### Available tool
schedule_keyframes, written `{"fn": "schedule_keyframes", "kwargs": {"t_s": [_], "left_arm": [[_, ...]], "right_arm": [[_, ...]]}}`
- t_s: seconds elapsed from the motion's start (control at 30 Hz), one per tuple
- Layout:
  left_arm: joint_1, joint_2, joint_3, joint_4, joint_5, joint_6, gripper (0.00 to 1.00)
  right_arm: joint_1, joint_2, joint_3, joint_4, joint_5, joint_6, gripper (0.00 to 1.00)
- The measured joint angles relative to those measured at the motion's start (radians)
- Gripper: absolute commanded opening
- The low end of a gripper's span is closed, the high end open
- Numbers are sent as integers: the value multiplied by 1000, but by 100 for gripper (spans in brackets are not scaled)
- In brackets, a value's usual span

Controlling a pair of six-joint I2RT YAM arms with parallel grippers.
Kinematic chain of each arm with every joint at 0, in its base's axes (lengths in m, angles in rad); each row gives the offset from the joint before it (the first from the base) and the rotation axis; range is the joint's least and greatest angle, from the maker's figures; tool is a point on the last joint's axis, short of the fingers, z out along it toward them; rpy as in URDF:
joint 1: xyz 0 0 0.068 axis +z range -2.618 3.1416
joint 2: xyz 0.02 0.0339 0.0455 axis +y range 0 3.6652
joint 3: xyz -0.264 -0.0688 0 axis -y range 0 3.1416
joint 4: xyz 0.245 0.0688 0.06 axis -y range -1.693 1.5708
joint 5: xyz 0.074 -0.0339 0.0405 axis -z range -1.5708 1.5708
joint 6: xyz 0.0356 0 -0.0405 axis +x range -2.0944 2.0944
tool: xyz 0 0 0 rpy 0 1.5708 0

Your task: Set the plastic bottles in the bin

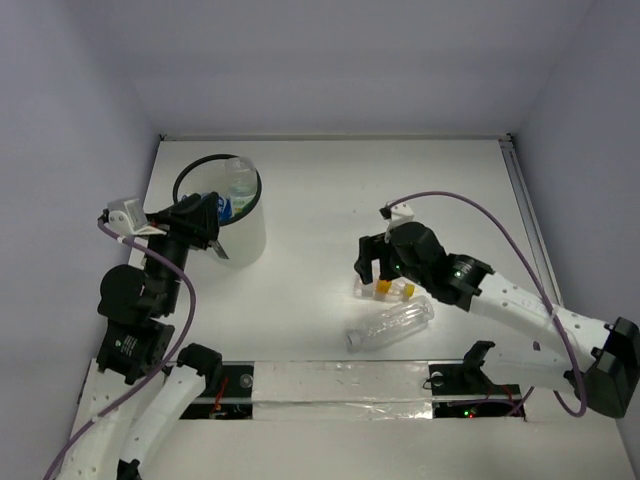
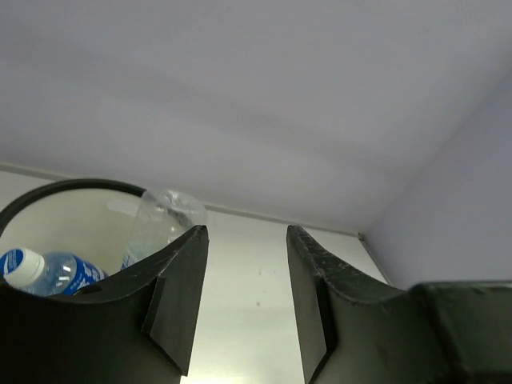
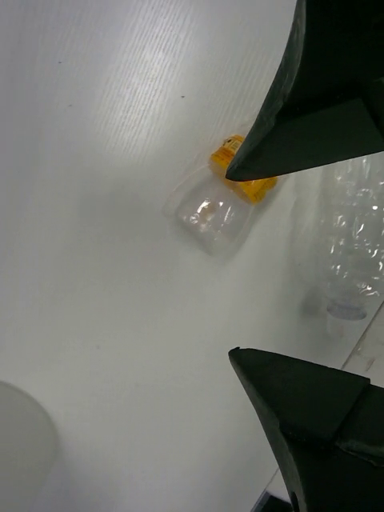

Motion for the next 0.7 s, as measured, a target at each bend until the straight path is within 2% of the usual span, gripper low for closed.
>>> {"fn": "schedule_keyframes", "kwargs": {"t_s": [0.17,0.3,0.57,0.7], "left_arm": [[0,-87,-38,-98,58,-3,44],[0,-111,-51,-138,107,-2,44],[0,-157,-51,-164,181,27,45],[0,-196,-61,-161,196,36,46]], "right_arm": [[0,179,173,-174,6,-65,100],[0,311,286,-293,20,-123,100],[0,501,334,-471,-9,-218,100],[0,578,365,-491,-31,-267,100]]}}
